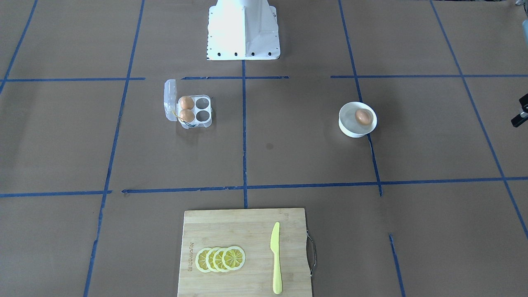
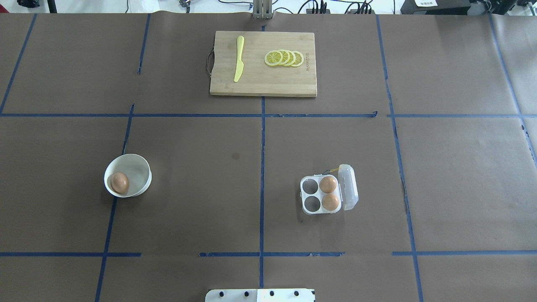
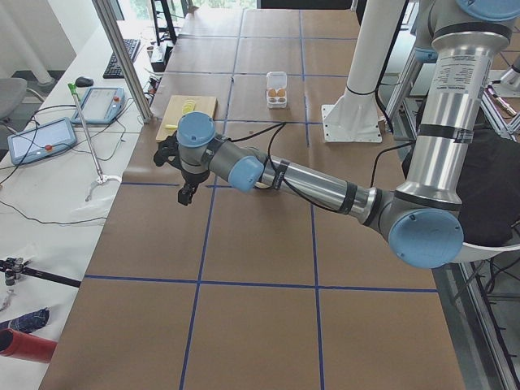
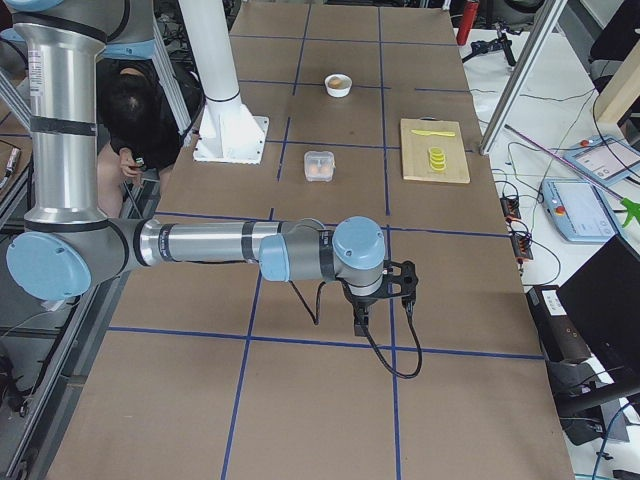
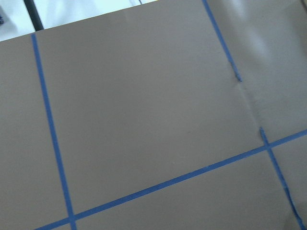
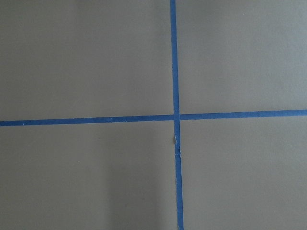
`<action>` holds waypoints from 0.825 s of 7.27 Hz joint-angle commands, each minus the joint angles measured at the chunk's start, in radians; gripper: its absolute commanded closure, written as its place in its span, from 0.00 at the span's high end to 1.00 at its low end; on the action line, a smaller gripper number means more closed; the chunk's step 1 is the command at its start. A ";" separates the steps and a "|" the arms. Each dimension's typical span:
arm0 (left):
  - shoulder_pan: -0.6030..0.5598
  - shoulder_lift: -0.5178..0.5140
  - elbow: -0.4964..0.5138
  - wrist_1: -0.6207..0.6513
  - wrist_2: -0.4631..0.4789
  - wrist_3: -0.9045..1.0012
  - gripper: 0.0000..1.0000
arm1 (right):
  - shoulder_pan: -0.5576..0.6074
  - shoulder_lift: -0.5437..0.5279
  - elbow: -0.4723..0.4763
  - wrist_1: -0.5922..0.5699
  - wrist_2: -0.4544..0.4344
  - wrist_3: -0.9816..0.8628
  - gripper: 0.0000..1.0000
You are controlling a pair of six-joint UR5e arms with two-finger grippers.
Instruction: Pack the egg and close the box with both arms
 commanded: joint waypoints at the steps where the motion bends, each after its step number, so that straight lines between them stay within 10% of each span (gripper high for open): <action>1: 0.099 -0.086 0.008 -0.026 0.001 -0.234 1.00 | -0.001 -0.006 -0.004 -0.001 0.003 0.010 1.00; 6: 0.518 -0.011 -0.264 0.002 0.442 -0.957 0.99 | -0.005 -0.011 -0.013 0.060 0.002 0.011 1.00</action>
